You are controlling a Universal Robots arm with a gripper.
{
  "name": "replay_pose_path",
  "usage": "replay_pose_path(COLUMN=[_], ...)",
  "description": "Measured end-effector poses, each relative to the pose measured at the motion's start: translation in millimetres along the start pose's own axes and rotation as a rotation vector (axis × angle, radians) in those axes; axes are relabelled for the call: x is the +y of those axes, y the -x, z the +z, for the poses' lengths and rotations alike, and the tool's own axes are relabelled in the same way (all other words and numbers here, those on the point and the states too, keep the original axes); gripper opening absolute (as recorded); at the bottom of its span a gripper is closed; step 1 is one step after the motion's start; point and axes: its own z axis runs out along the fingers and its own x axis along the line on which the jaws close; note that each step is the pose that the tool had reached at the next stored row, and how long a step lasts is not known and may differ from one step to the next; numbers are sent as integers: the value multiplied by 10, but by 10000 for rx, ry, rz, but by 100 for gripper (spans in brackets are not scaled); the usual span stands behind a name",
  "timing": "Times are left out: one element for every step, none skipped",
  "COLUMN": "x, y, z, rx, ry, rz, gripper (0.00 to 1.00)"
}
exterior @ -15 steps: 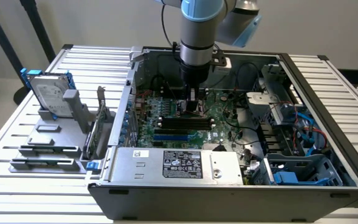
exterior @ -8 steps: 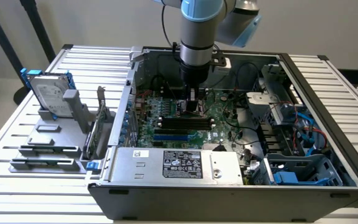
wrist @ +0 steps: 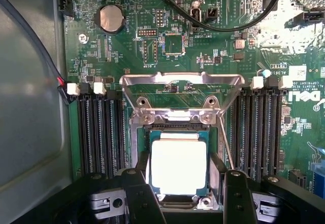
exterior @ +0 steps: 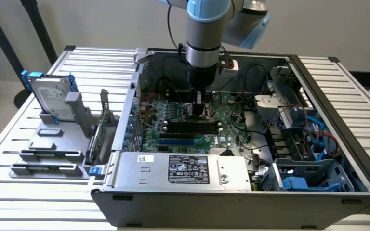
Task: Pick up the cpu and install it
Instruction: 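Place the cpu into insertion slot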
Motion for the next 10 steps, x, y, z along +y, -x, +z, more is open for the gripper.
replay_pose_path(x=[0, 1, 3, 4, 5, 6, 7, 7, 7, 7], y=[0, -1, -2, -3, -4, -5, -6, -8, -10, -11], z=[1, 2, 3, 3, 3, 3, 4, 5, 6, 7], rx=[-9, -15, -17, -20, -24, -27, -30, -34, -39, -45], ry=[0, 1, 2, 2, 1, 1, 2, 2, 2, 2], rz=[-1, -2, -3, -4, -6, -8, -11, -12, -12, -13], gripper=[55, 55, 55, 55, 55, 55, 55, 55, 55, 55])
